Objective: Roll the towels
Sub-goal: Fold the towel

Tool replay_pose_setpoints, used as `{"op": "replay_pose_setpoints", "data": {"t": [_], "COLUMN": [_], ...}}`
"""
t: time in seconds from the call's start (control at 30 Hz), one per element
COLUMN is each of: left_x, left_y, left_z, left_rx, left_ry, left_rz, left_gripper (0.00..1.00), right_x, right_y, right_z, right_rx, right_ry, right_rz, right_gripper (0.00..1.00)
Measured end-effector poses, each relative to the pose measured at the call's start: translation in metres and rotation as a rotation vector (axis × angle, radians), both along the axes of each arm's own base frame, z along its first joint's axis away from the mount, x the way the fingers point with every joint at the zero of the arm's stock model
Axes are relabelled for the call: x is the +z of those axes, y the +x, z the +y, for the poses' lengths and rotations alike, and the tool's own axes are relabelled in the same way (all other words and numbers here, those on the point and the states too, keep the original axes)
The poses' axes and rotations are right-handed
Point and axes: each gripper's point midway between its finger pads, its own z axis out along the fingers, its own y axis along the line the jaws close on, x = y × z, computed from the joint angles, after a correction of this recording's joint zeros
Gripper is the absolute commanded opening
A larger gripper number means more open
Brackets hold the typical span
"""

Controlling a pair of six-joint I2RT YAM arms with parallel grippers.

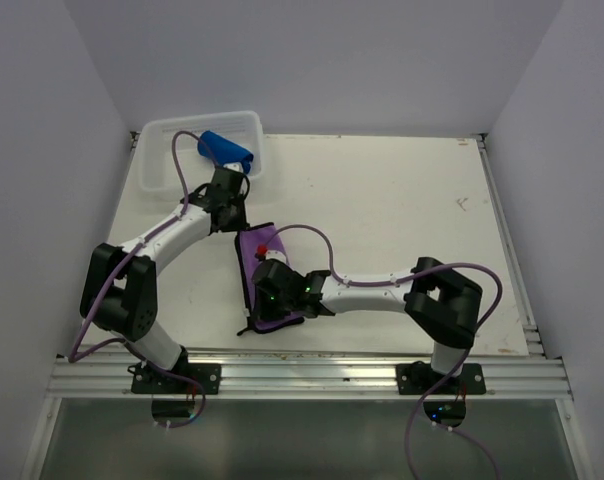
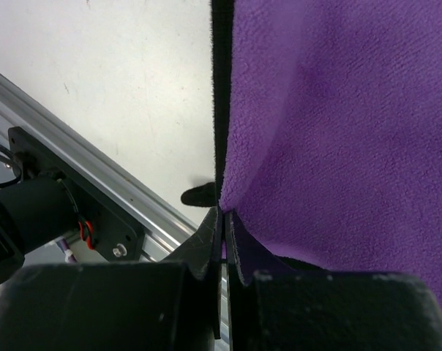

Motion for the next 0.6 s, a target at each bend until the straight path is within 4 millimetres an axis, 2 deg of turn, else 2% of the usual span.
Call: {"op": "replay_pose_setpoints", "data": {"t": [0.23,0.27,0.33,0.37,0.5,0.6], "left_x": [0.002,0.002,0.002,0.002,0.003,0.003], "left_y": [0.006,0.006,0.007,0.007,0.008,0.008], "left_z": [0.006,0.006,0.007,0.008,0.011,0.012], "left_rx": [0.024,0.027,0.031,0.035,0.047,0.049], "left_ry": [0.014,0.017,0.021,0.024,0.038,0.04], "left_rz": [-0.023,-0.025,-0.027,-0.028,-0.034,-0.034], "left_gripper": [0.22,0.28,0.32,0.32,0.33,0.33], "right_x": [-0.005,-0.006,-0.008,-0.008,-0.008,-0.007], "right_y": [-0.006,-0.006,-0.006,-0.006,-0.006,-0.006], "right_z": [0.007,0.007,0.008,0.008,0.008,0.006], "right_rx": [0.023,0.024,0.024,0.026,0.028,0.03], "right_ry": [-0.005,-0.007,-0.012,-0.012,-0.014,-0.017], "right_rz": [0.019,0.021,0.023,0.021,0.021,0.018], "right_gripper": [0.0,0.07,0.18,0.26,0.38,0.42]}}
